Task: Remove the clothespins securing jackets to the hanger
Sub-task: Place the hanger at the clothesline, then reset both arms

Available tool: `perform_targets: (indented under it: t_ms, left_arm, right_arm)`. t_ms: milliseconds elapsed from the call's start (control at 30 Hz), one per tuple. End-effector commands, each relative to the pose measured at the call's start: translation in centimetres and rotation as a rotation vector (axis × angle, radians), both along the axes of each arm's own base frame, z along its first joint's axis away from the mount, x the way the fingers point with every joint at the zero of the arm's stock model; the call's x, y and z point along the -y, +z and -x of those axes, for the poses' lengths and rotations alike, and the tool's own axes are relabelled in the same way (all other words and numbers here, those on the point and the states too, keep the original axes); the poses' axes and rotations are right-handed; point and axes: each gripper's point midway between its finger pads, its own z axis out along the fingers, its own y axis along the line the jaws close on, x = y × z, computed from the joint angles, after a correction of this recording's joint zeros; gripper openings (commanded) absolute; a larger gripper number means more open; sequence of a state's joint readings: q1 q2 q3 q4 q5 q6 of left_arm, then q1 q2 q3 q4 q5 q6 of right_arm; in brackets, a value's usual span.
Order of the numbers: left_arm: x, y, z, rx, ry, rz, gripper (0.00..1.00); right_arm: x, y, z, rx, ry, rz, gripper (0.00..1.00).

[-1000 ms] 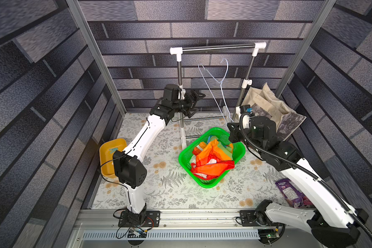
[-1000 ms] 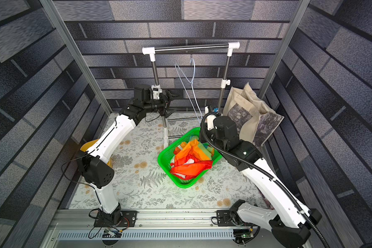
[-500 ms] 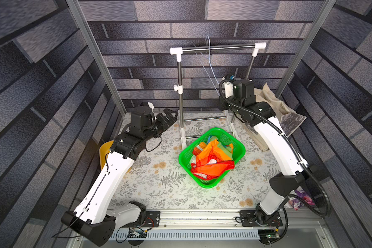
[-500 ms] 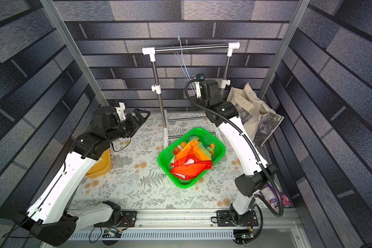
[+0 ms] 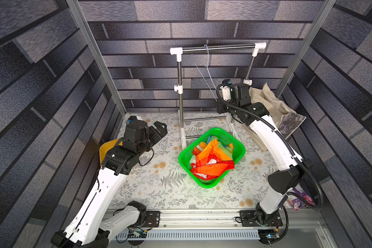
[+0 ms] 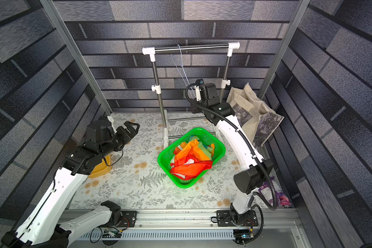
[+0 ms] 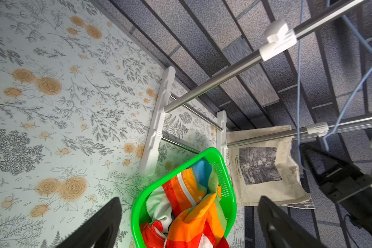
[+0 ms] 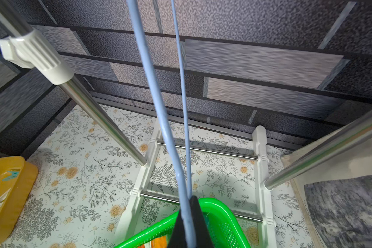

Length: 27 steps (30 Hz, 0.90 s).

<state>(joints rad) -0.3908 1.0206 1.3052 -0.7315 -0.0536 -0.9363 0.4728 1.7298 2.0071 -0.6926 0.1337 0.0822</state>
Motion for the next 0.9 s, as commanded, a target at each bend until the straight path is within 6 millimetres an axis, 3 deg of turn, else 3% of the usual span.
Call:
perform_targets:
  t_ms: [0, 67, 100, 167, 267, 367, 500, 700, 867]
  left_arm:
    - [-1.1, -3.2, 0.0, -0.083, 0.017, -0.11, 1.0]
    - [-1.4, -4.0, -0.2, -0.096, 0.013, -0.151, 1.0]
    - [-1.5, -4.4, -0.4, -0.101, 0.01, -0.172, 1.0]
    - [-1.9, -5.1, -1.0, -0.107, 0.003, -0.21, 1.0]
    - [-2.6, -6.3, -2.1, -0.11, -0.005, -0.248, 1.0]
    - [-3.8, -7.6, -3.2, -0.128, -0.005, -0.253, 1.0]
    - [-6.0, -8.9, -4.4, -0.129, 0.02, -0.323, 1.0]
    - [-10.6, -10.6, -6.3, -0.011, 0.063, -0.573, 1.0]
    - [-13.8, -13.3, -6.8, 0.155, 0.168, -0.757, 1.0]
  right_arm:
    - [1.5, -1.0, 1.2, -0.04, -0.052, -0.013, 0.0]
    - [1.8, -1.6, 2.0, -0.048, -0.047, -0.016, 0.0]
    - [1.9, -1.8, 2.5, -0.049, -0.042, -0.021, 0.05]
    - [2.3, -2.1, 3.3, -0.05, -0.042, -0.028, 0.29]
    - [3.8, -2.8, 4.5, -0.056, -0.092, -0.01, 0.55]
    - [5.5, -3.3, 6.2, -0.044, -0.141, -0.006, 0.79]
    - [8.5, -3.9, 9.0, -0.021, -0.225, -0.004, 1.0]
    - [12.8, -7.8, 13.2, -0.059, -0.356, 0.042, 1.0]
    - [16.2, -12.2, 15.0, -0.078, -0.501, 0.061, 1.0]
